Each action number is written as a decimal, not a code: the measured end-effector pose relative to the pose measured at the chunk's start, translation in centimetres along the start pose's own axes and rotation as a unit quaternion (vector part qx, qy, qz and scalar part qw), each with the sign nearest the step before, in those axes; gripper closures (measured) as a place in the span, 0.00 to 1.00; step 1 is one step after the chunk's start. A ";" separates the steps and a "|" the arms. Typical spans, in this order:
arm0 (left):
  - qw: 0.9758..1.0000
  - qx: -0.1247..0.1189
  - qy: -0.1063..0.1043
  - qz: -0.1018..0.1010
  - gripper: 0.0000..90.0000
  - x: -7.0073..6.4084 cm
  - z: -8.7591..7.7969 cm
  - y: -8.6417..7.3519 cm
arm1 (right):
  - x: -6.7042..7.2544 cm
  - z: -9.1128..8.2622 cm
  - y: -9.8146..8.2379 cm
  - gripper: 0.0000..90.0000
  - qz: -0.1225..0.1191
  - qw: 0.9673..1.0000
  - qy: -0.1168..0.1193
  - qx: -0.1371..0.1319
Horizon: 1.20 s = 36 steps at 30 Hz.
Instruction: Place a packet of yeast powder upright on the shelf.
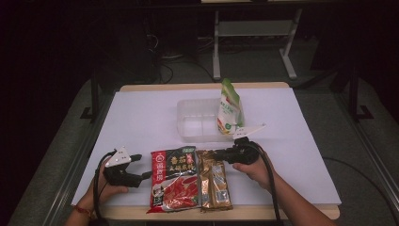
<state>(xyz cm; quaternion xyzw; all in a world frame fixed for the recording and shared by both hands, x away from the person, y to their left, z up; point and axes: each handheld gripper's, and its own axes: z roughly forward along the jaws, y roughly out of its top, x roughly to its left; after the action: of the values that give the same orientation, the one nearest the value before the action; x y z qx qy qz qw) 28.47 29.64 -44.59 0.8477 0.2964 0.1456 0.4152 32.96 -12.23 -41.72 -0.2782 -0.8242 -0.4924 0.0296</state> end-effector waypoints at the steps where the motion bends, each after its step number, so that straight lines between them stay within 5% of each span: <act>1: 1.000 0.000 0.000 0.001 0.21 0.0 0.0 0.0 | 0.2 -0.3 0.1 0.90 -0.002 1.000 -0.002 -0.005; 16: 1.000 -0.001 -0.001 0.002 0.22 -0.1 -0.1 0.0 | 3.0 -5.1 1.9 0.94 -0.052 0.995 -0.026 -0.086; 36: 1.000 -0.014 0.000 -0.009 0.21 0.3 -0.5 -0.1 | 5.0 -5.9 3.7 0.95 -0.105 0.981 -0.108 -0.123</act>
<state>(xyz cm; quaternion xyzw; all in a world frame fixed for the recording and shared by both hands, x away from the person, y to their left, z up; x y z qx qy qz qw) 28.45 30.17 -44.39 0.8394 0.3016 0.1457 0.4280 29.17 -13.65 -34.10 -0.2433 -0.7804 -0.5572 -0.1460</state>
